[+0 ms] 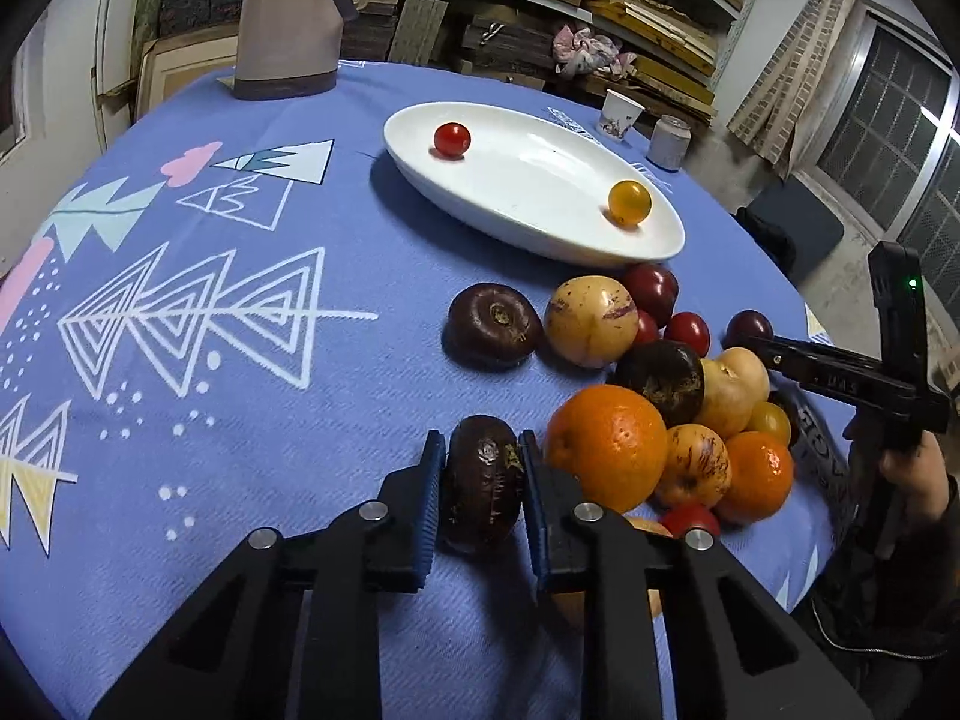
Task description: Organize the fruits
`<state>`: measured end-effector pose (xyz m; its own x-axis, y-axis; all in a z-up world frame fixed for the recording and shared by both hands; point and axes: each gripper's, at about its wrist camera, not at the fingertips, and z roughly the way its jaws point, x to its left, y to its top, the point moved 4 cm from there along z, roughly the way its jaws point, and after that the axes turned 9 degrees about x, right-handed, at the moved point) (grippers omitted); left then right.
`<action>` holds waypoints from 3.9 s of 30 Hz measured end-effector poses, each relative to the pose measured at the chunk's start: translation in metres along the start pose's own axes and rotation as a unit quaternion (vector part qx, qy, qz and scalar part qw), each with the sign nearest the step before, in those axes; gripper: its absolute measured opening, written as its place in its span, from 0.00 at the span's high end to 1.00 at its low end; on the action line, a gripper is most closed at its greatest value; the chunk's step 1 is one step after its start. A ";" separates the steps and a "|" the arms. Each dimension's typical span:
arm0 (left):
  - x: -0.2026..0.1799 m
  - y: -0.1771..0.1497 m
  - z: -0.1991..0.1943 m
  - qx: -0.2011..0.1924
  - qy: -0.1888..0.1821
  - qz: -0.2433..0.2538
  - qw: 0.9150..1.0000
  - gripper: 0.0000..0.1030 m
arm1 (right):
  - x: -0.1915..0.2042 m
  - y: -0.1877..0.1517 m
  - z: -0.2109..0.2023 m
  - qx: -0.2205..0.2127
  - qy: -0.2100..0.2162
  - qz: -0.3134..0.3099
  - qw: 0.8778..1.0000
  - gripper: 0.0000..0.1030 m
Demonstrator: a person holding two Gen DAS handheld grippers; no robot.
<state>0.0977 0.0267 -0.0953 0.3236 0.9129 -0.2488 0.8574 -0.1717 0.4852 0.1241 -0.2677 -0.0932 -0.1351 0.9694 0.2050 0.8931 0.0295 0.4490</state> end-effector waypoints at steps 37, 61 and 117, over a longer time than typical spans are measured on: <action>0.000 0.021 -0.036 -0.025 -0.011 0.011 1.000 0.65 | 0.031 0.010 -0.035 -0.041 0.009 -0.048 0.998 0.63; 0.013 0.001 0.002 0.066 -0.018 0.032 0.997 0.54 | 0.025 -0.004 -0.023 -0.017 0.004 -0.039 0.999 0.62; -0.008 -0.007 0.007 0.032 0.071 0.052 0.996 0.59 | 0.047 -0.052 -0.014 0.035 -0.047 -0.150 0.987 0.61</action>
<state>0.0915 0.0177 -0.1021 0.3564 0.9312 -0.0768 0.8473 -0.2875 0.4466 0.0652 -0.2269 -0.0949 -0.3599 0.9329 -0.0107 0.8472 0.3316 0.4150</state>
